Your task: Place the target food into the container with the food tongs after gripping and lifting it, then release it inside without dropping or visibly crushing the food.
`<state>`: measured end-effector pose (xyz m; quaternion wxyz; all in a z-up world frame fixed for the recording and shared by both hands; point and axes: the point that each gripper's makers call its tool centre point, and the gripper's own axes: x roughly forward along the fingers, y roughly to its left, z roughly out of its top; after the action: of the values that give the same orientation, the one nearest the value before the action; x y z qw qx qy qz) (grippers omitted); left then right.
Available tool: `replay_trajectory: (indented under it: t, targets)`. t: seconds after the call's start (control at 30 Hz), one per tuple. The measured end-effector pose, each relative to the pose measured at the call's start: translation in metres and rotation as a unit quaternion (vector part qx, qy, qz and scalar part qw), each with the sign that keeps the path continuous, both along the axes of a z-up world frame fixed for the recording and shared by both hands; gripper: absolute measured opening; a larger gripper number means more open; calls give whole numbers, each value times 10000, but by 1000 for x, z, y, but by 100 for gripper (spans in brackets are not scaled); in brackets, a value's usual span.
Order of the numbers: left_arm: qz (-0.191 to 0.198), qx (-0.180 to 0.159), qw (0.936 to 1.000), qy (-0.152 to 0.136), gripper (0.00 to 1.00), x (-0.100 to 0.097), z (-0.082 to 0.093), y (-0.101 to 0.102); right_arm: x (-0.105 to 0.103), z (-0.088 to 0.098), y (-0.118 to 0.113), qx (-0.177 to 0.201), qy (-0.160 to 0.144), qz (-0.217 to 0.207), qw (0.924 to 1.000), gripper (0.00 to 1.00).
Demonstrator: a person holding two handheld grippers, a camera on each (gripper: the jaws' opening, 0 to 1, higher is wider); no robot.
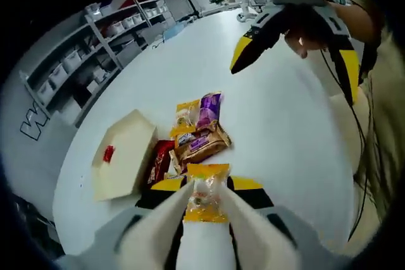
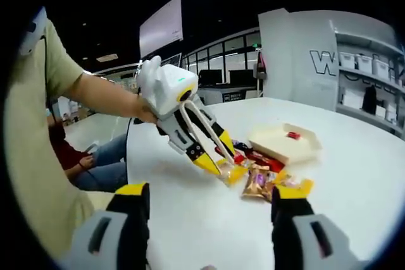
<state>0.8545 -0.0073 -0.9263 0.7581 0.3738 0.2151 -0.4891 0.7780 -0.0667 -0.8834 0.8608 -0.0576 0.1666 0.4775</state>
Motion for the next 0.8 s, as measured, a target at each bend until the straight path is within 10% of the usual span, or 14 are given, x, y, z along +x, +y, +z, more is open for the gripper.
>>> replay_trajectory:
  t: [0.8]
  targets:
    - [-113, -63, 9998, 126, 21, 2, -12, 5, 0, -1, 1, 33, -4, 64, 10000, 78]
